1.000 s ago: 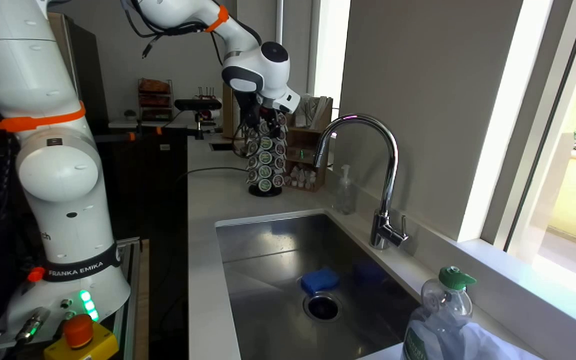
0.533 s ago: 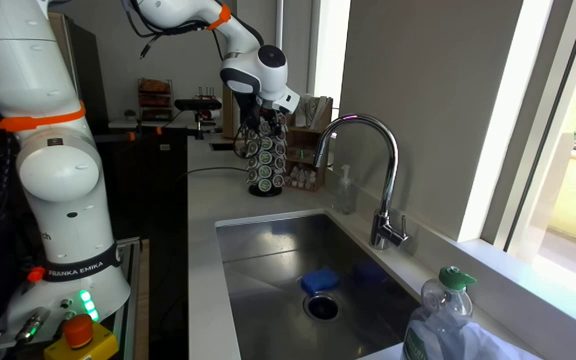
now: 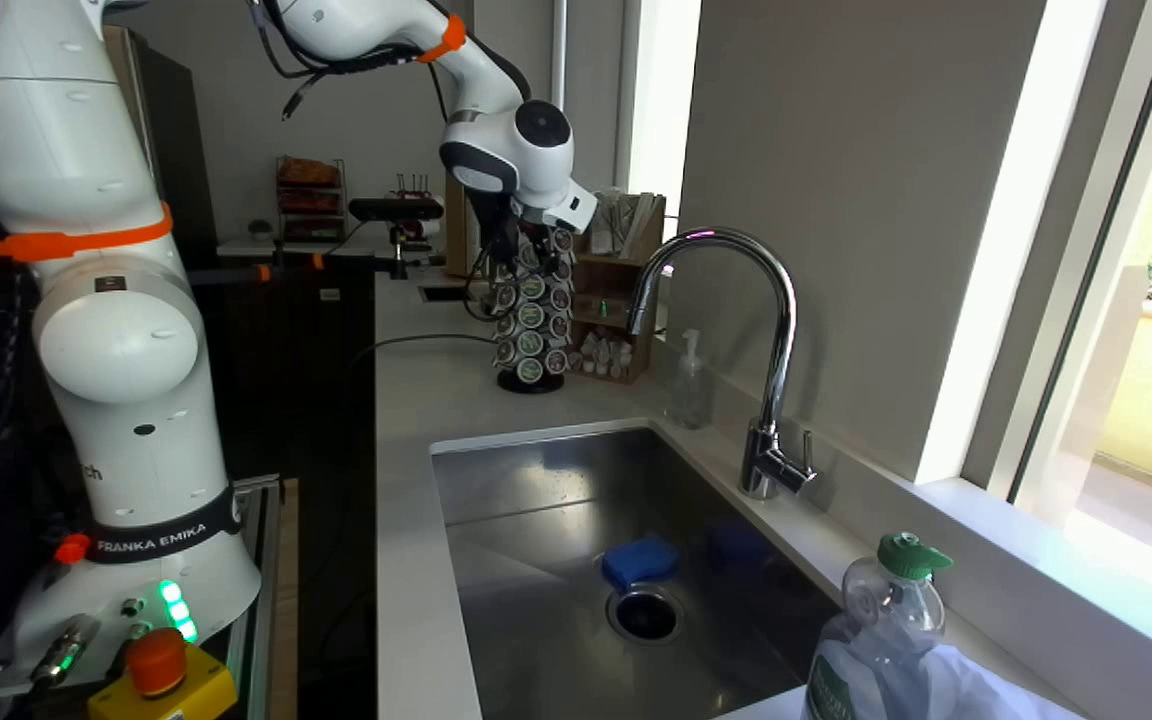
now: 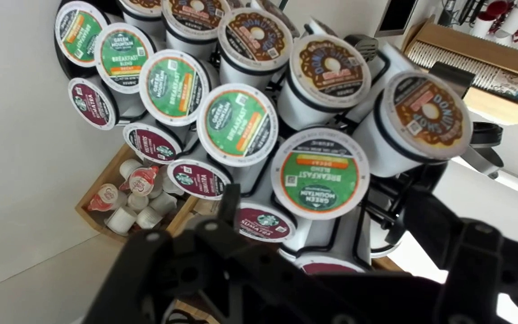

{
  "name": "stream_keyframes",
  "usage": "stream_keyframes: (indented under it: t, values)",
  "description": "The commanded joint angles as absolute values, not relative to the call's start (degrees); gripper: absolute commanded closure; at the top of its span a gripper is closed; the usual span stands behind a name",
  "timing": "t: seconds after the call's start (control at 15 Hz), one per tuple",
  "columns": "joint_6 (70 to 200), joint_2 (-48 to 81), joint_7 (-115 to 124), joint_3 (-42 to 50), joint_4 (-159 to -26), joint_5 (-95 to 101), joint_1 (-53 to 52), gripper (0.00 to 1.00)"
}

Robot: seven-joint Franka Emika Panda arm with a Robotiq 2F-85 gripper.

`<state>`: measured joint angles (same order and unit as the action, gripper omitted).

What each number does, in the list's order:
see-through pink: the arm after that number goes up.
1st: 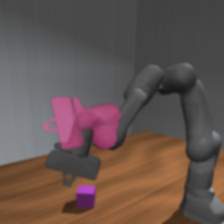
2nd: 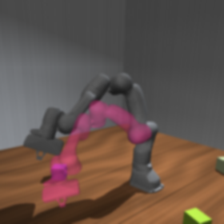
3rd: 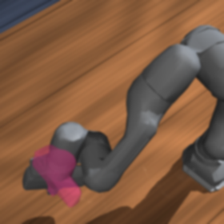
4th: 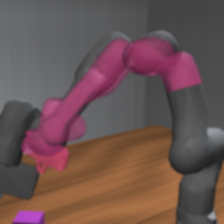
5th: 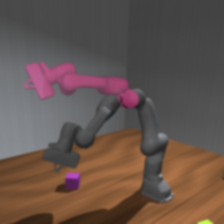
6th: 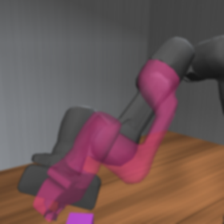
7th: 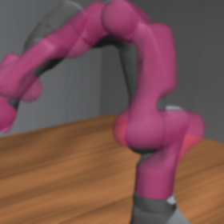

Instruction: Remove one small white cup from the holder and place it on top of the rack

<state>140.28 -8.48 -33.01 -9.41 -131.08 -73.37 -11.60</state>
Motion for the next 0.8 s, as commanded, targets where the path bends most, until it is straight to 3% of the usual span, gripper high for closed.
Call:
stream_keyframes:
  t: [0.0, 0.53, 0.73]
  values:
    - [140.68, -8.02, -35.28, -9.95, -131.45, -76.70, -11.82, 0.08]
    - [140.66, -7.07, -35.96, -10.19, -131.12, -78.34, -11.69, 0.19]
    - [140.66, -6.94, -36.15, -10.21, -131.06, -78.71, -11.67, 0.18]
